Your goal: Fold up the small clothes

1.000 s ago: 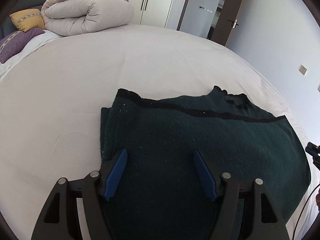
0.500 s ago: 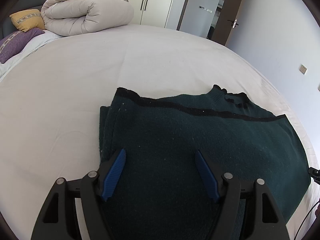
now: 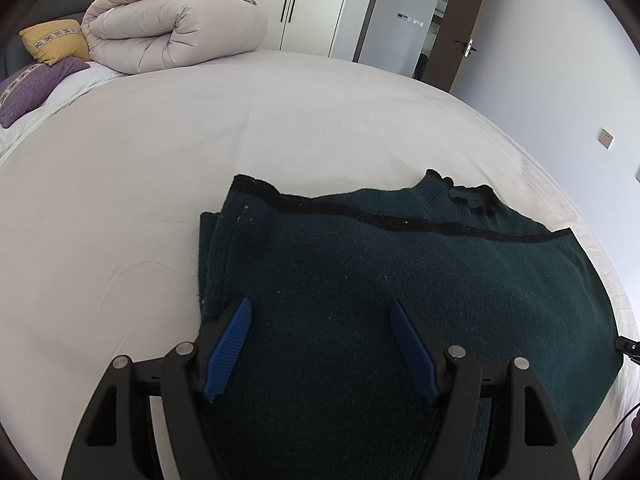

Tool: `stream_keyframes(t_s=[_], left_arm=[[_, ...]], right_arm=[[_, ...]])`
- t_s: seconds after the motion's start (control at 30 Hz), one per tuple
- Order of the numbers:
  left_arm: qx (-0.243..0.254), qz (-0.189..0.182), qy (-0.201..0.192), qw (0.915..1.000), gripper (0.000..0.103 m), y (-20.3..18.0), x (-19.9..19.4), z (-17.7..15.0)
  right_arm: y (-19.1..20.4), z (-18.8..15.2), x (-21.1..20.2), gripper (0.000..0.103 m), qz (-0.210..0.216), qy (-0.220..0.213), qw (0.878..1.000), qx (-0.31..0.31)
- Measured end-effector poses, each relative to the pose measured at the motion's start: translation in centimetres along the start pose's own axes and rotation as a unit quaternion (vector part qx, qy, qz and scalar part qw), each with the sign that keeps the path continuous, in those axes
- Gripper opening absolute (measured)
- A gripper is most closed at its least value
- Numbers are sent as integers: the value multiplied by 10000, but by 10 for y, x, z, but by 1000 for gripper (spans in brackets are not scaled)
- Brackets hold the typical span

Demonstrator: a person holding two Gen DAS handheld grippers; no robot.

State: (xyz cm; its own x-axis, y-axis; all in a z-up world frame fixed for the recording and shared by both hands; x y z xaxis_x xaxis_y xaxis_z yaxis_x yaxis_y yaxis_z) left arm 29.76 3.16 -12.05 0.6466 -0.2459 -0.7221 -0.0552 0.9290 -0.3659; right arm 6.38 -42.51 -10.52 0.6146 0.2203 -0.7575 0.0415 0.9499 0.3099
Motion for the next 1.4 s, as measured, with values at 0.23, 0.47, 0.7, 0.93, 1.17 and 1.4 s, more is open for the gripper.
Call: stream_keyframes(t_s=[0.23, 0.47, 0.7, 0.93, 1.17, 1.4], left_arm=[[24, 17, 36, 10000, 74, 0, -1, -1], [156, 21, 75, 9998, 74, 1, -3, -5], [163, -6, 43, 9999, 74, 3, -3, -7], [161, 36, -5, 9999, 74, 2, -12, -9], [109, 19, -69, 9999, 74, 3, -12, -13], [11, -174, -29, 9998, 74, 9, -14, -13]], right_arm=[[6, -7, -11, 4, -199, 32, 9998, -84], [-18, -28, -8, 4, -50, 80, 9994, 332], [-20, -32, -5, 4, -89, 43, 9994, 321], [-13, -15, -33, 26, -828, -500, 9940, 505], [86, 38, 10, 26, 1422, -574, 9881, 99], [126, 32, 122, 21, 2455, 28, 9689, 316]])
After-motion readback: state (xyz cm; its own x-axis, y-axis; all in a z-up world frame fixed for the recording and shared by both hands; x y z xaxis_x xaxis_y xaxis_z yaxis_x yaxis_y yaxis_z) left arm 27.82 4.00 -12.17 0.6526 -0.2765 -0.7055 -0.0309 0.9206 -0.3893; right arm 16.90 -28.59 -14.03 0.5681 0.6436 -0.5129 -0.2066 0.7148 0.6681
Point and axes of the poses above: each gripper's, at about its wrist camera, not at the fingertips, and x roughly the way its jaws point, y to its left, z to its top, the point moved 3 cm from there along x, roughly the way its jaws point, and after that the axes turned 15 degrees about -x, right-handed, at the moved point
